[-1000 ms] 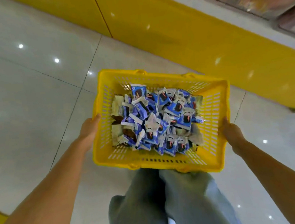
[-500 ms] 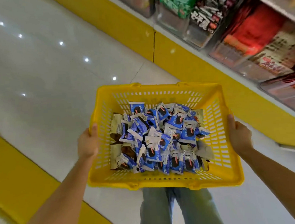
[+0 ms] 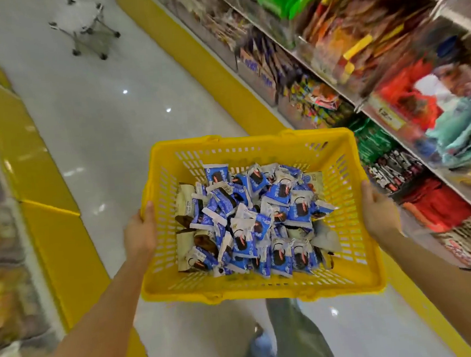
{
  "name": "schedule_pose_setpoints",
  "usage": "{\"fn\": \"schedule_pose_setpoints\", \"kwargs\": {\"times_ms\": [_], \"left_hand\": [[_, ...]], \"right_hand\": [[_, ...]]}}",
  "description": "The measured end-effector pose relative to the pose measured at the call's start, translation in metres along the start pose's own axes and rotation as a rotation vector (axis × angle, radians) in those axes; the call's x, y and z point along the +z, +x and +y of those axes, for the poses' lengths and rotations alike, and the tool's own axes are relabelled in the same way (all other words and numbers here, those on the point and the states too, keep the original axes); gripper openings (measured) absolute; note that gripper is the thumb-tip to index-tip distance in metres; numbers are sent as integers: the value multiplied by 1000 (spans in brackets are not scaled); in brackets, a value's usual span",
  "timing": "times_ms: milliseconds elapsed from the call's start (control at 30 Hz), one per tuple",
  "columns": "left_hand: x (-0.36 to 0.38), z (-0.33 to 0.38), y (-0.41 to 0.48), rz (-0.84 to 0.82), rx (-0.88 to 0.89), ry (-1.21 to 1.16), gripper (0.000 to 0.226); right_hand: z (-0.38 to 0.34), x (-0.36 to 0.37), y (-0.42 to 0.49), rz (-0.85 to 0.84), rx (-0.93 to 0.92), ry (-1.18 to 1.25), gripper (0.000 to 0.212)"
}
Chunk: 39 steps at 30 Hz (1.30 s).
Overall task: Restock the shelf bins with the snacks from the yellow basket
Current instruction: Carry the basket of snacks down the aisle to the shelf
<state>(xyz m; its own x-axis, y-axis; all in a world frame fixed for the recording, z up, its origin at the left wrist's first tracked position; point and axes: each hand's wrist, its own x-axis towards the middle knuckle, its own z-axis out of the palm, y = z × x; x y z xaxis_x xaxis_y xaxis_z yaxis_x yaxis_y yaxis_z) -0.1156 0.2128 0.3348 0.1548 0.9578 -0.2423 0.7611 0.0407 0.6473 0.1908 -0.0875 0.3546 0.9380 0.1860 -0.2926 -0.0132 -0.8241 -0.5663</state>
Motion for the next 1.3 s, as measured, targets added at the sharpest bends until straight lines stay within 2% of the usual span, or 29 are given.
{"fn": "schedule_pose_setpoints", "kwargs": {"times_ms": [233, 533, 700, 900, 1033, 1300], "left_hand": [[-44, 42, 78, 126, 11, -80, 50], [-93, 57, 191, 208, -116, -94, 51], [-127, 60, 276, 245, -138, -114, 50], [-164, 83, 388, 259, -132, -162, 36], [-182, 100, 472, 250, -162, -186, 53], [-216, 145, 609, 321, -203, -102, 50]], "right_hand": [[-134, 21, 66, -62, -121, 14, 63], [-304, 83, 122, -117, -316, -40, 56], [-397, 134, 142, -145, -347, -85, 66], [-498, 188, 171, -166, -377, -60, 58], [-567, 224, 201, -209, -352, -26, 50], [-718, 296, 273, -234, -451, -26, 57]]}}
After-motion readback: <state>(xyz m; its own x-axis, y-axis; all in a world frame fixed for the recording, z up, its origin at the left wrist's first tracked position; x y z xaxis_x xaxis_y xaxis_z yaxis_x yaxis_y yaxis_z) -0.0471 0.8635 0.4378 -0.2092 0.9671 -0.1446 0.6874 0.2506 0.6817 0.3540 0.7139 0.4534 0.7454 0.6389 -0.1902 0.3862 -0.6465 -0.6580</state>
